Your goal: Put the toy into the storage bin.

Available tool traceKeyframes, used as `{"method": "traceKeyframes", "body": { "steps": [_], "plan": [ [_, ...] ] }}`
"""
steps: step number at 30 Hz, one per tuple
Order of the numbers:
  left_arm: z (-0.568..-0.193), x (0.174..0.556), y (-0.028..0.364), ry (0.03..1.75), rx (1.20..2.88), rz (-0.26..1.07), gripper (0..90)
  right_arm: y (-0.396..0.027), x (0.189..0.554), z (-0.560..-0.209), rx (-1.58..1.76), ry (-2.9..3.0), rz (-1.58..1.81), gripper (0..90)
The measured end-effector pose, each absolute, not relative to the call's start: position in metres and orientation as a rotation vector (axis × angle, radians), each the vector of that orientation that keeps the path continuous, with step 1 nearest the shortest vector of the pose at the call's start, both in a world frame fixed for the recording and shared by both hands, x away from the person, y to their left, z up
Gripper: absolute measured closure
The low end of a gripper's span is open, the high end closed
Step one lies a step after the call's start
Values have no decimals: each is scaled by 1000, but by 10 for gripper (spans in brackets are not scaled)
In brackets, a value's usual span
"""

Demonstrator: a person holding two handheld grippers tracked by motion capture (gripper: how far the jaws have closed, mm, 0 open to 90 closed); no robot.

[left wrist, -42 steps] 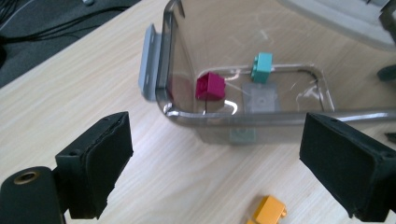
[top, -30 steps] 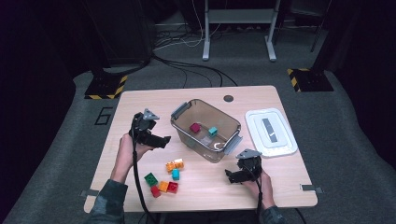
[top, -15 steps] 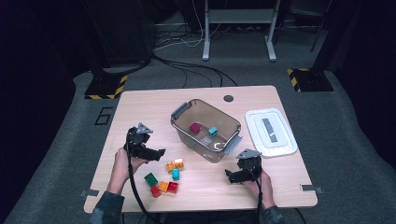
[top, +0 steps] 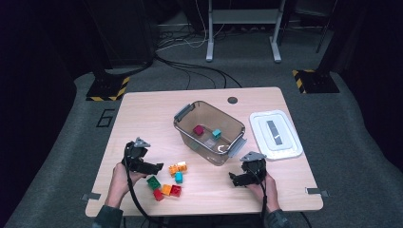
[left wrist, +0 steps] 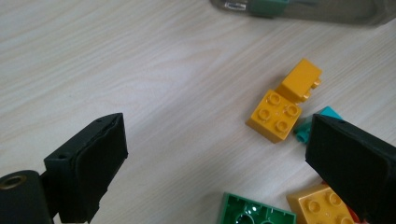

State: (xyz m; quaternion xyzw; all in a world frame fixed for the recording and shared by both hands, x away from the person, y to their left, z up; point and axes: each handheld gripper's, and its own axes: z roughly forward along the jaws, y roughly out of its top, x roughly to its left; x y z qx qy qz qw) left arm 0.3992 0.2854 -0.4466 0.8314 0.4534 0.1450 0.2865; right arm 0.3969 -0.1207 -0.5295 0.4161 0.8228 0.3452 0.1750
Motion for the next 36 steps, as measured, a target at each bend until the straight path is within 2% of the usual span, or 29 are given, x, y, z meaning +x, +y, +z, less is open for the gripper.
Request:
{"method": "traceKeyframes", "body": {
  "steps": [21,36],
  "plan": [
    [-482,375,301,1281,2261,300,40,-121,397,-529,1182,2332,978,9],
    [-506,383,296,1307,2281,360,38,-120,397,-529,1183,2331,977,9]
  ]
}}
